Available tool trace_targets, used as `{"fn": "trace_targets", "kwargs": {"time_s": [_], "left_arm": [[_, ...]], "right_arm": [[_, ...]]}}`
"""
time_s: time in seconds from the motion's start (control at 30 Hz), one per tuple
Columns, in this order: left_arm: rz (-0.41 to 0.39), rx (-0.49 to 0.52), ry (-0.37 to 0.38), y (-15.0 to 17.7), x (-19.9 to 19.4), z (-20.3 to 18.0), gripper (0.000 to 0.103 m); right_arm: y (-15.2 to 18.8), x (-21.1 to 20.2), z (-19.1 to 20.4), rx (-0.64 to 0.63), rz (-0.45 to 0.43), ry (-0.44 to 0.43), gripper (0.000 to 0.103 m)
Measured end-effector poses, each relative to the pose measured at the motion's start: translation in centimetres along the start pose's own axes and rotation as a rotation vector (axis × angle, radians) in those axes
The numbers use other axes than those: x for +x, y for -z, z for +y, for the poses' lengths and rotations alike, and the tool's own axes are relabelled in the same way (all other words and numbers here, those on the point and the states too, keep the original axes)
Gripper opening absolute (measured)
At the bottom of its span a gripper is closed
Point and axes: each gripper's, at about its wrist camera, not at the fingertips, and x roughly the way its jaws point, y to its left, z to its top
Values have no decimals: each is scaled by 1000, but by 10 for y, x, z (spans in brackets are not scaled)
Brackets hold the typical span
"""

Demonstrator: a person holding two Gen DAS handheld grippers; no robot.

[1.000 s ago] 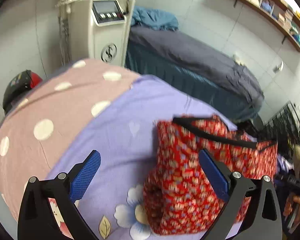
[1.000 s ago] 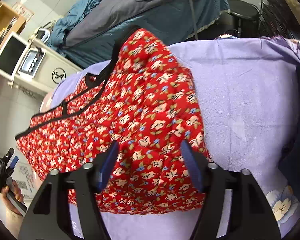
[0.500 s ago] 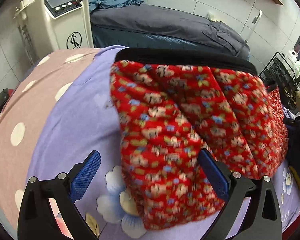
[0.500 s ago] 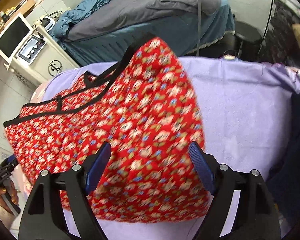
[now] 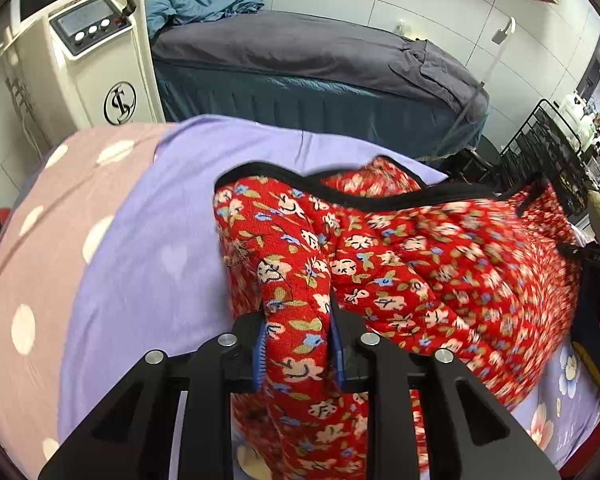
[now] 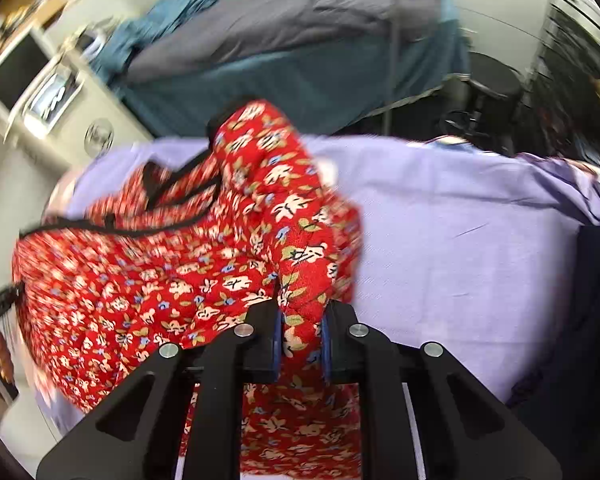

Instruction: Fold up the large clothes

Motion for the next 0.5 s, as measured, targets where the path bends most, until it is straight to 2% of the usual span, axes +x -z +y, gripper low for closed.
{"fn": "trace_targets", "kwargs": {"time_s": [0.1,0.17,0.27,0.33,0.43,0.47,0.5], "left_arm": [[-18,42,-51,-22,12,-10,21],[-21,29,-68,-36,23,-15,21],[57,4,-85,-51,56,-18,21],[104,34,-108,-48,72,-20,27],[100,117,-191,-39,85,-27,40],[93,123,-201,-38,87,-28,41],[85,126,-216,-38,89,-27,45]], "right_arm": [[-13,2,-8,104,-35,24,14],[-19,12,-11,167,-29,53,14],[-20,36,-15,178,29,125,14],[-15,50,-12,151,67,171,16],[-7,55,-2,72,64,245,26],[-7,54,0,62,58,262,35],[-8,48,1,62,48,285,40]]}}
